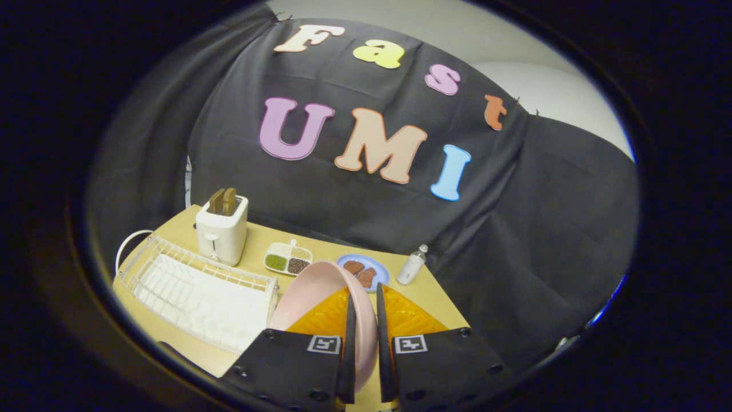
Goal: Take the plate from the dish rack, then take the spoon from the basket and place it into the plate.
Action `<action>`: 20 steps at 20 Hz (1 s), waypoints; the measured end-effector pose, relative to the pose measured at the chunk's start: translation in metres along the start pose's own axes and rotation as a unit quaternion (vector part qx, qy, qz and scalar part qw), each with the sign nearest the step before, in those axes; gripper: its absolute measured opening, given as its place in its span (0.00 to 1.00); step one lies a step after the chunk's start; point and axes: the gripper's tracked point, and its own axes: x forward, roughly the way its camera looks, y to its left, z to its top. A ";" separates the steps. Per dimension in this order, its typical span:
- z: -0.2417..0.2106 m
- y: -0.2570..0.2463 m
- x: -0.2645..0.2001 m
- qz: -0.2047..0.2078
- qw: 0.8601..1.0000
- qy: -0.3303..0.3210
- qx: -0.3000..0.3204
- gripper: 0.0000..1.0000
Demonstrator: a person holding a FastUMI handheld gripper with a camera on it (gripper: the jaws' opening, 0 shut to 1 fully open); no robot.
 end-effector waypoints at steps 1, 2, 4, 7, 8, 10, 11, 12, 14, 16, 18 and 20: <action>-0.014 -0.007 -0.001 0.003 1.000 0.008 0.007 0.20; -0.029 -0.013 0.000 0.006 1.000 0.014 0.012 0.20; -0.060 -0.020 0.002 0.015 0.999 0.032 0.020 0.20; -0.110 -0.010 0.004 0.050 0.995 0.072 0.046 0.20; -0.125 -0.004 0.006 0.063 0.993 0.086 0.054 0.20; -0.155 0.009 0.008 0.091 0.988 0.108 0.069 0.20; -0.168 0.016 0.009 0.104 0.985 0.118 0.078 0.20; -0.180 0.022 0.009 0.115 0.982 0.125 0.085 0.20; -0.195 0.027 0.014 0.131 0.978 0.129 0.094 0.20; -0.204 0.024 0.021 0.135 0.980 0.118 0.091 0.20; -0.216 0.016 0.027 0.131 0.982 0.109 0.083 0.18; -0.235 0.011 0.036 0.130 0.981 0.118 0.087 0.18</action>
